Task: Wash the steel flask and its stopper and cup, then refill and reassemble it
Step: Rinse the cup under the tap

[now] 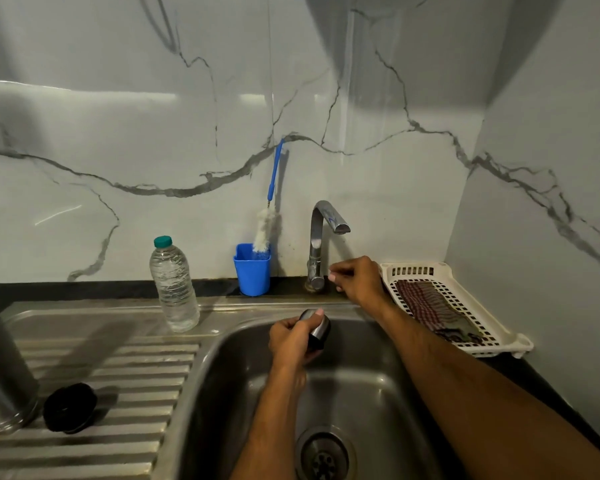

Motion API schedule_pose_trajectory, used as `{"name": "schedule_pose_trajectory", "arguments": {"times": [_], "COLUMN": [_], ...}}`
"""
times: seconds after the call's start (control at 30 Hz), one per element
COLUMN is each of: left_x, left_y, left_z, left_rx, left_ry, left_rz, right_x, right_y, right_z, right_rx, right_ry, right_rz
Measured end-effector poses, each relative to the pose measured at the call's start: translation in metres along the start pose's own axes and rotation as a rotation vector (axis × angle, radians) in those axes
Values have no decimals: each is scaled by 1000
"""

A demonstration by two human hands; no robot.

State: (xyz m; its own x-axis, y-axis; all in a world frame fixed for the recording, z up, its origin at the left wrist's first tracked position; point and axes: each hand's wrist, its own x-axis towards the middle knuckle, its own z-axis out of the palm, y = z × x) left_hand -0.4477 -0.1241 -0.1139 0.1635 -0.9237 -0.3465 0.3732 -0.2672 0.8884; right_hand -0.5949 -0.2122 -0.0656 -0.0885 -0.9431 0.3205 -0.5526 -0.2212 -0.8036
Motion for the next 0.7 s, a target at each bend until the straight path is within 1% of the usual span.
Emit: {"name": "schedule_pose_trajectory", "arguments": {"times": [0.2, 0.37, 0.53, 0.7], "left_x": [9, 11, 10, 10], "left_y": [-2, -1, 1, 1], "left_z": [2, 3, 7, 9], "left_rx": [41, 84, 96, 116], "left_ry": [-6, -18, -37, -42], "left_rz": [-11, -7, -20, -20], "right_x": [17, 24, 27, 29], "right_y": [1, 2, 3, 0], "right_z": [14, 21, 24, 23], "right_rx": [49, 69, 38, -36], "right_ry": [-8, -11, -10, -29], "right_rz": [-80, -102, -128, -198]}}
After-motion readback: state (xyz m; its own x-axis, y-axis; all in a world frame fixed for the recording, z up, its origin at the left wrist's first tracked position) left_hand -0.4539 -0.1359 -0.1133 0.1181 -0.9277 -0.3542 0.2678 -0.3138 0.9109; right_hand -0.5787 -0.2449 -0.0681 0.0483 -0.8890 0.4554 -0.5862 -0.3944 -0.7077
